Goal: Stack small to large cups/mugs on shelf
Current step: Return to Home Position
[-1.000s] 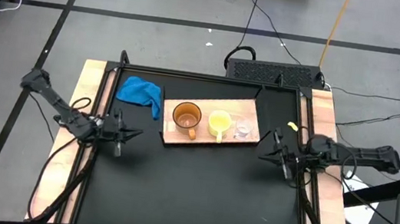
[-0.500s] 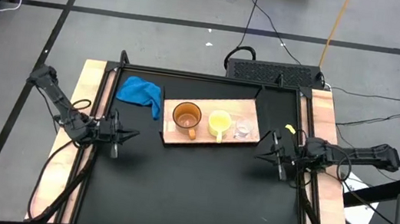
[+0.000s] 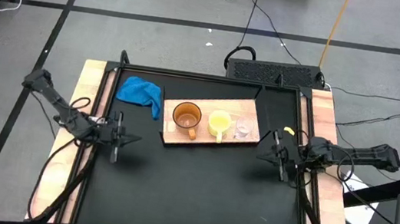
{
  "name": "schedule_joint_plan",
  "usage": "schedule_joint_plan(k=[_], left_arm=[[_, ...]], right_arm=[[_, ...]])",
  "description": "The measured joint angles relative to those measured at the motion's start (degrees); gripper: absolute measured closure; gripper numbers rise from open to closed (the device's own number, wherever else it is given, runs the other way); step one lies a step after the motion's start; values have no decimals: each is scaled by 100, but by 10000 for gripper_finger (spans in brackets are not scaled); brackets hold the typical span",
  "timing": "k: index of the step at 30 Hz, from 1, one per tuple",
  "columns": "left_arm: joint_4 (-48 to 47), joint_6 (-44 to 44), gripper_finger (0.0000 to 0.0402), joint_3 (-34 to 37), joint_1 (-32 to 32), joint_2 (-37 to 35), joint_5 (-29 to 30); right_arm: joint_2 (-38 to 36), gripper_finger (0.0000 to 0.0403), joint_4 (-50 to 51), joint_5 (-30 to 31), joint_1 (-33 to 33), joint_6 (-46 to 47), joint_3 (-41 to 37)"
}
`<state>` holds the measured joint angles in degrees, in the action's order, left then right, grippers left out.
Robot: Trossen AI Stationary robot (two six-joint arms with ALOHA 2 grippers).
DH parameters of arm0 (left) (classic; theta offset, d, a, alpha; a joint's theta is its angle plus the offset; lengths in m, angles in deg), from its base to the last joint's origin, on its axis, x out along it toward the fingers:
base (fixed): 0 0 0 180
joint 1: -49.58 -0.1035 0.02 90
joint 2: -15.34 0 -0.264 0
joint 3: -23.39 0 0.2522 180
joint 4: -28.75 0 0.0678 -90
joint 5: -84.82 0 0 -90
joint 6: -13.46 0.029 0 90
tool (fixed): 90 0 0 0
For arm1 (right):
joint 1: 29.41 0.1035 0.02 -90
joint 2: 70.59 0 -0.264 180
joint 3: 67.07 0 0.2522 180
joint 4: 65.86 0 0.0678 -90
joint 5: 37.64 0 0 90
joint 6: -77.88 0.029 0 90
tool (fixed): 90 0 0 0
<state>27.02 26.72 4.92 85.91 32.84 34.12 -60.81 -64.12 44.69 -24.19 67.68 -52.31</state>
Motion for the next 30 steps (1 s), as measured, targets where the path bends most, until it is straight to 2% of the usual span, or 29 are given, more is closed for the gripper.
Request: schedule_joint_plan(k=[10, 12, 15, 20, 30], left_arm=[[-404, -406, 402, -2, -1754, 0, -1467], [-420, -483, 402, -1, -2006, 0, -1959], [-437, -549, 402, 0, -2249, 0, -2364], [-548, -788, 401, -1, -2400, 7, -2768], [-630, -1061, 383, -2, -2388, 11, -2594]], right_arm=[[2, 403, 55, -46, -536, 184, -8], [2, 403, 84, -225, -619, 197, -9], [2, 403, 116, -308, -683, 246, -11], [2, 403, 97, -310, -687, 261, -11], [2, 403, 0, -304, -688, 142, -13]])
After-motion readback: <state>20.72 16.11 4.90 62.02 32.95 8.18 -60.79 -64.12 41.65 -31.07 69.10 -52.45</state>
